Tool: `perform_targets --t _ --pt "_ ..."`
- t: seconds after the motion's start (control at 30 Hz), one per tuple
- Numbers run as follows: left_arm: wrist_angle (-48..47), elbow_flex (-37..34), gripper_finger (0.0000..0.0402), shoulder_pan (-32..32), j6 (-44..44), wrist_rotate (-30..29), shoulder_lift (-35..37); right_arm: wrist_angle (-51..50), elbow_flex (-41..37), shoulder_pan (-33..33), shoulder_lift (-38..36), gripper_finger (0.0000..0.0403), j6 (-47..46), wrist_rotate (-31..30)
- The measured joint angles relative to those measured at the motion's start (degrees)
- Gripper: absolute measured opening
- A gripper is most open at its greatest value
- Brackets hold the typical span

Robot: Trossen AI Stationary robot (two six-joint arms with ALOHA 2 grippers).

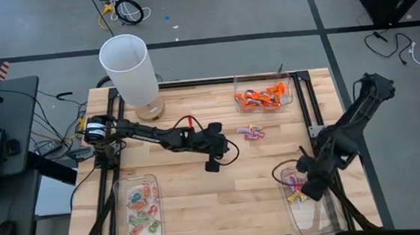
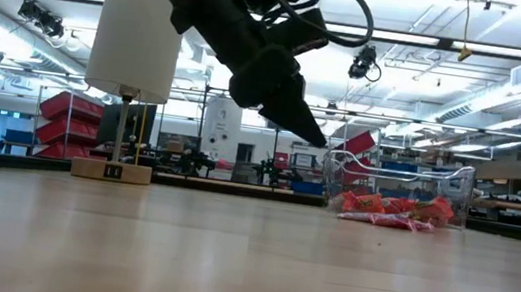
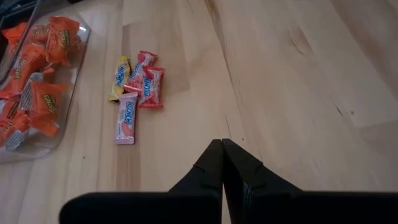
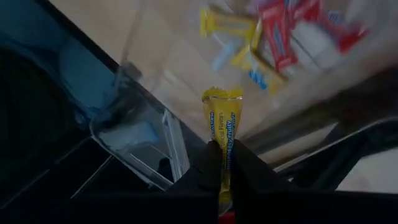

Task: Sort candy
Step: Put the yellow candy into the bottom right transparent bin, then put the red candy into the bottom right transparent bin

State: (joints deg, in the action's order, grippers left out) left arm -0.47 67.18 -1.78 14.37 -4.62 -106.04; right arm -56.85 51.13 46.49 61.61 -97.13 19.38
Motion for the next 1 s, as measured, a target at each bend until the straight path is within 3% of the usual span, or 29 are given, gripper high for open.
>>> perform_targets --t 0.37,0.73,1.0 --pt "-0.35 0.00 0.0005 0.01 -0.19 0.02 0.00 10.43 -0.02 3.84 6.44 0.0046 -10.27 3.30" --pt "-1.15 0.05 0.0005 0.02 -1.16 0.04 0.00 10.37 -0.02 3.70 6.62 0.0074 -9.73 3.31" --pt "-1.16 0.07 0.0005 0.01 -1.16 0.07 -0.01 10.42 -0.02 0.88 4.14 0.0071 -5.03 -1.20"
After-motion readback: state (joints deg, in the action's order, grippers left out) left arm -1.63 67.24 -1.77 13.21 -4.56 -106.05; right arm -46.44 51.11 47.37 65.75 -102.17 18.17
